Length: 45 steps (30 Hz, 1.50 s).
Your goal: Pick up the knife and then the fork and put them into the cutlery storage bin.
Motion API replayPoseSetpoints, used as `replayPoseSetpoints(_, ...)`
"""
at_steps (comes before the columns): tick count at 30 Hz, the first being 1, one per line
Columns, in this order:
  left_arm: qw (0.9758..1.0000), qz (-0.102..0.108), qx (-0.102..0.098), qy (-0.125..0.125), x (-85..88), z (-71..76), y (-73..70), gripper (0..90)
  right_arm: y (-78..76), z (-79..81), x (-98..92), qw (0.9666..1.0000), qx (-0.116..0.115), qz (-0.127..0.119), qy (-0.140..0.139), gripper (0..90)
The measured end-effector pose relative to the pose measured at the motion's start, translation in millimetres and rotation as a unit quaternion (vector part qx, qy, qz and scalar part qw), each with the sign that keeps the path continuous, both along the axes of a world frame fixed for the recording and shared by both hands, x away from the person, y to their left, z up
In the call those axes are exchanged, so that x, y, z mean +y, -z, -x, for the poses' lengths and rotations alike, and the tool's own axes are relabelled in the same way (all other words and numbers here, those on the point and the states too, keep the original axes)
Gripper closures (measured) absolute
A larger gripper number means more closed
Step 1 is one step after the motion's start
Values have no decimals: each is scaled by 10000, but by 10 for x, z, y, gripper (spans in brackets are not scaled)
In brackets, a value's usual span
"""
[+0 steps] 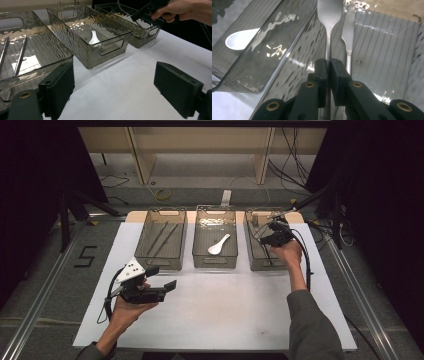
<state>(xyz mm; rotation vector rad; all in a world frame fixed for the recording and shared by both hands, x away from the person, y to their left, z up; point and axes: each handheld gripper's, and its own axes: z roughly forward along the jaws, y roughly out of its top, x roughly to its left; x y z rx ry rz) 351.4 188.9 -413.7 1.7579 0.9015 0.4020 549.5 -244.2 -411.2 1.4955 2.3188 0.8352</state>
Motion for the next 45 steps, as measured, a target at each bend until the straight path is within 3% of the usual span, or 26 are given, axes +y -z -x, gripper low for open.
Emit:
replayPoseSetpoints(3,10000,2,6,-7,-3,1,1,162,21,-4,0,9999,86,-9,74,828)
replayPoseSetpoints(7,10000,-3,1,-4,-1,0,1,162,13,-5,-31,9997,97,-192,135,720)
replayPoseSetpoints(15,10000,-4,1,-3,-1,1,1,162,-62,47,-36,9994,80,-319,143,581)
replayPoseSetpoints(26,10000,-25,15,6,1,5,4,162,-158,327,-32,9971,-269,-710,-94,403)
replayPoseSetpoints(33,10000,-5,19,-16,5,4,5,162,-202,562,-33,9931,-718,-919,-129,358)
replayPoseSetpoints(42,10000,-12,45,-14,5,3,12,162,-179,892,-7,9874,-1048,-1133,-338,290)
replayPoseSetpoints(45,10000,16,57,-29,9,6,11,162,-151,976,22,9865,-1064,-1152,-468,270)
